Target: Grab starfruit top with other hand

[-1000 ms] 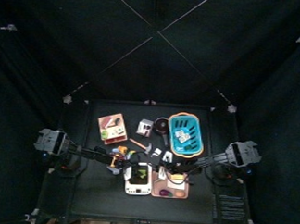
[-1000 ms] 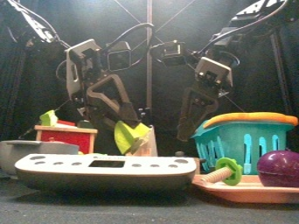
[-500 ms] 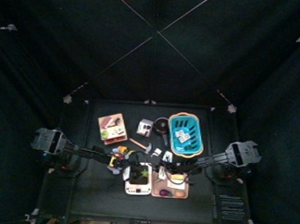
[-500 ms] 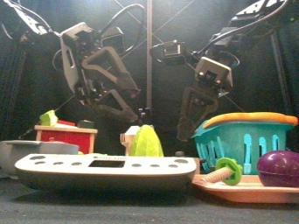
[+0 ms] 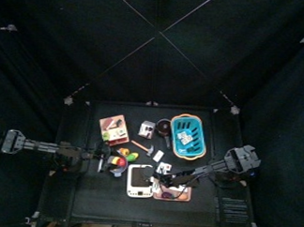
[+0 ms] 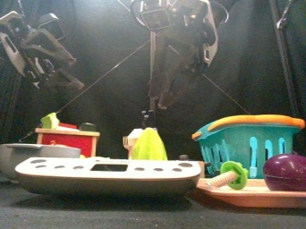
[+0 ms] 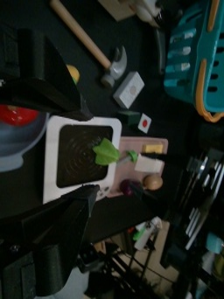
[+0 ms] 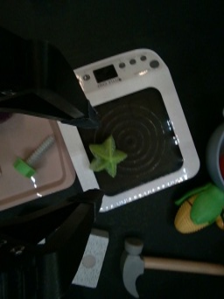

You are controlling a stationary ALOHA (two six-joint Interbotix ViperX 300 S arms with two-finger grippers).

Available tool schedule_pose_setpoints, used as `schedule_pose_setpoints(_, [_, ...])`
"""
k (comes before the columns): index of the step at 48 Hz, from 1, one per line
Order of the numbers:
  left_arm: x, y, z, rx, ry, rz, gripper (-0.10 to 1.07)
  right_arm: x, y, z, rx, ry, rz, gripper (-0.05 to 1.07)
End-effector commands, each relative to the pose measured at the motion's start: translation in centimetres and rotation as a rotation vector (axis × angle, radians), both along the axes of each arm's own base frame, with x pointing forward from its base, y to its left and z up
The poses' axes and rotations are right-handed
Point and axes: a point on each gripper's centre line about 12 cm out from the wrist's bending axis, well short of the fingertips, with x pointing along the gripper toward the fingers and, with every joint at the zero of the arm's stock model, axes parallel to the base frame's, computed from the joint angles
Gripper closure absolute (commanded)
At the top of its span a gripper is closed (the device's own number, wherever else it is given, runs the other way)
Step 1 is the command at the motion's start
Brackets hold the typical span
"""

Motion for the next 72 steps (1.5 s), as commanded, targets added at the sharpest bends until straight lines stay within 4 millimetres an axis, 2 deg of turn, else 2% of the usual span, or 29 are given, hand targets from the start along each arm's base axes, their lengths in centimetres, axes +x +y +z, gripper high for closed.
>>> schedule_pose_setpoints(1, [-0.3, 0.3, -0.3, 0.014, 0.013, 0.013, 0.04, 0.6, -0.4, 1.8, 0.027, -0.048, -0.017, 0.09])
schedule_pose_setpoints(13, [-0.7, 0.9, -1.0, 0.012, 0.039, 0.045, 0.04, 1.7, -0.6, -1.9, 0.021, 0.032, -0.04, 0.07])
schedule_pose_setpoints(26, [-0.9, 0.9, -1.4, 0.01, 0.051, 0.049, 0.04, 2.0, -0.9, -3.7, 0.013, 0.072, -0.05, 0.07])
schedule_pose_setpoints(39, [-1.0, 1.0, -1.6, 0.015, 0.075, 0.059, 0.04, 2.0, -1.1, -4.2, 0.015, 0.081, -0.055, 0.11])
schedule_pose_setpoints(53, [-1.0, 1.1, -1.7, 0.015, 0.084, 0.063, 0.04, 2.0, -1.1, -4.3, 0.016, 0.086, -0.061, 0.33])
schedule_pose_setpoints(57, [-1.1, 1.0, -1.8, 0.015, 0.087, 0.063, 0.04, 2.0, -1.1, -4.2, 0.027, 0.087, -0.067, 0.34])
schedule_pose_setpoints(66, [-1.0, 1.1, -1.8, 0.015, 0.086, 0.064, 0.04, 1.3, -1.2, -2.0, 0.017, 0.076, -0.087, 0.34])
schedule_pose_setpoints(72, [-1.0, 1.1, -1.8, 0.015, 0.086, 0.064, 0.04, 1.5, -1.2, -1.3, 0.028, 0.061, -0.093, 0.34])
